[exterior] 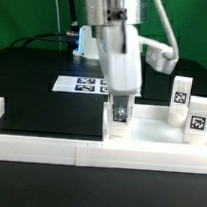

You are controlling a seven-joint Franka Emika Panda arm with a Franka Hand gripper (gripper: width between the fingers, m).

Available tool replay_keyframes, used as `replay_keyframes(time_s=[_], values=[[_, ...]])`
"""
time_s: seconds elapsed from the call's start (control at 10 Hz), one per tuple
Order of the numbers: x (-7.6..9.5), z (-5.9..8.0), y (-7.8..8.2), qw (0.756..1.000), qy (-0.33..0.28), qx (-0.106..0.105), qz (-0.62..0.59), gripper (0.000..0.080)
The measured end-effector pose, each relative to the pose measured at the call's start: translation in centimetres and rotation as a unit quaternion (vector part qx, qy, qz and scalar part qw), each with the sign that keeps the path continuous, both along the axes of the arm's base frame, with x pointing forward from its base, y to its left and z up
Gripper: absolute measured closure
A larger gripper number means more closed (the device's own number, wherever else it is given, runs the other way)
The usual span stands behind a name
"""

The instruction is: Assemble square table

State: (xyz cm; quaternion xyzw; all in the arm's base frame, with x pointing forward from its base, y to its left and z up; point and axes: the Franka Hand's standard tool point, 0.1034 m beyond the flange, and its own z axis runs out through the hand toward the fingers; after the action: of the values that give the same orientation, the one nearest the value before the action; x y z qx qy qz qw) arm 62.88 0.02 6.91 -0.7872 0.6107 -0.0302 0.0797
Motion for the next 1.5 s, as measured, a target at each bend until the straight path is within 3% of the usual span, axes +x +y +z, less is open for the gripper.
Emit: replay_keyframes(time_s=[0.1,0.5,0.7,0.8,1.0,1.1,1.2,1.3,1.4,1.5], values=[[-0.1,-0.3,0.1,0.997,-0.014,-0.015,0.074,0.0155],[0.0,-0.2,0.0,0.978,-0.025,-0.037,0.205,0.0151],[-0.3,-0.6,0.9,0.913,-0.028,-0.063,0.401,0.0151],[-0.3,-0.8,1.0,0.900,-0.023,-0.058,0.432,0.0151],[-0.2,-0.7,1.0,0.902,-0.024,-0.060,0.427,0.0151],[-0.2,-0.8,1.0,0.907,-0.023,-0.058,0.417,0.0242],[-0.2,-0.8,1.0,0.907,-0.023,-0.058,0.416,0.0242],[-0.3,-0.8,0.9,0.916,-0.021,-0.056,0.398,0.0433],[-0.6,-1.0,0.2,0.937,-0.011,-0.051,0.346,0.0524],[-0.7,-1.1,0.1,0.946,-0.008,-0.048,0.322,0.0524]])
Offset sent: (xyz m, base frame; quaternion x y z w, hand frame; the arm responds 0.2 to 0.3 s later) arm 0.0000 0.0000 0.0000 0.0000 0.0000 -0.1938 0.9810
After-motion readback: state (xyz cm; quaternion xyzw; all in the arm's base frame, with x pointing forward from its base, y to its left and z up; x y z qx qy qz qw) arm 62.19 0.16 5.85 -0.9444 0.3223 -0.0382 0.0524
